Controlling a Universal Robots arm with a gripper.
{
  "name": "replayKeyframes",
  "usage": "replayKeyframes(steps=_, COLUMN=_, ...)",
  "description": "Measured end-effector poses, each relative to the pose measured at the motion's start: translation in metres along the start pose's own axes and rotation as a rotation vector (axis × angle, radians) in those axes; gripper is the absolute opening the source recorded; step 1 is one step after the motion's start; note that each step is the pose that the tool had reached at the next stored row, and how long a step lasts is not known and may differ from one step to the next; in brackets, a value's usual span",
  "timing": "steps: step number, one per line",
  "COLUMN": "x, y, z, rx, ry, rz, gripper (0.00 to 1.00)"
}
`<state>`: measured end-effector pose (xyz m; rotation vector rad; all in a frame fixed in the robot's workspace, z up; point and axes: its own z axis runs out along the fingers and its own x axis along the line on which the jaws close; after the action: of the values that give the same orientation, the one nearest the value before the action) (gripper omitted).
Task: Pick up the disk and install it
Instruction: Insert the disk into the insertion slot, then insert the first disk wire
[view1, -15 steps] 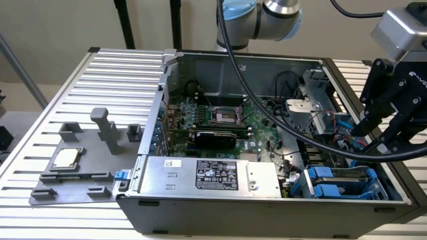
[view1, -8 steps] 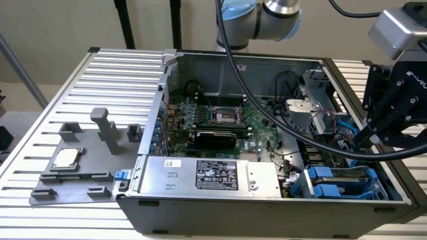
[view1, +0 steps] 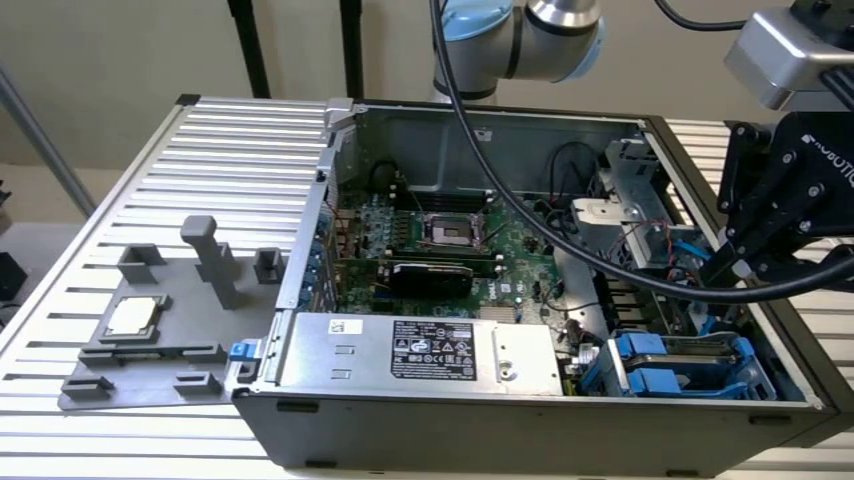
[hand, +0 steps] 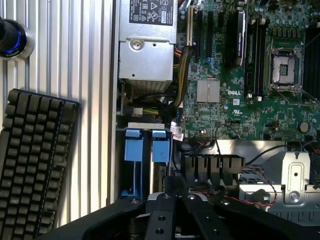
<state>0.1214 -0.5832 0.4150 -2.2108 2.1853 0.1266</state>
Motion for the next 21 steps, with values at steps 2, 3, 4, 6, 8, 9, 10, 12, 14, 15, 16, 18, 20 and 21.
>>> replayKeyframes(steps=2, x=0.0, y=0.0, z=0.0, rx=0.0, ry=0.0, rz=0.0, gripper=0.11)
replayKeyframes(steps=3, x=0.0, y=0.0, z=0.0, rx=0.0, ry=0.0, rz=0.0, gripper=0.11)
replayKeyframes(steps=4, x=0.0, y=0.0, z=0.0, rx=0.0, ry=0.0, rz=0.0, gripper=0.11)
replayKeyframes(steps=6, x=0.0, y=0.0, z=0.0, rx=0.0, ry=0.0, rz=0.0, gripper=0.11)
replayKeyframes(steps=8, x=0.0, y=0.0, z=0.0, rx=0.0, ry=0.0, rz=0.0, gripper=0.11)
replayKeyframes(steps=9, x=0.0, y=0.0, z=0.0, rx=0.0, ry=0.0, rz=0.0, gripper=0.12)
replayKeyframes(steps=10, x=0.0, y=0.0, z=0.0, rx=0.0, ry=0.0, rz=0.0, gripper=0.18)
replayKeyframes(steps=12, x=0.0, y=0.0, z=0.0, rx=0.0, ry=0.0, rz=0.0, gripper=0.24)
replayKeyframes(steps=14, x=0.0, y=-0.0001, z=0.0001, rx=0.0, ry=0.0001, rz=0.0, gripper=0.3)
replayKeyframes(steps=15, x=0.0, y=-0.0008, z=0.0005, rx=0.0, ry=0.0002, rz=0.0, gripper=0.3)
replayKeyframes(steps=16, x=-0.001, y=-0.0022, z=0.0012, rx=0.0, ry=0.0008, rz=0.0, gripper=0.37)
replayKeyframes(steps=18, x=-0.001, y=-0.0071, z=0.004, rx=-0.0001, ry=0.0023, rz=0.0, gripper=0.37)
replayKeyframes(steps=20, x=-0.003, y=-0.0126, z=0.0077, rx=-0.0001, ry=0.0026, rz=0.0, gripper=0.37)
replayKeyframes(steps=21, x=-0.005, y=-0.0157, z=0.0096, rx=-0.0001, ry=0.003, rz=0.0, gripper=0.37)
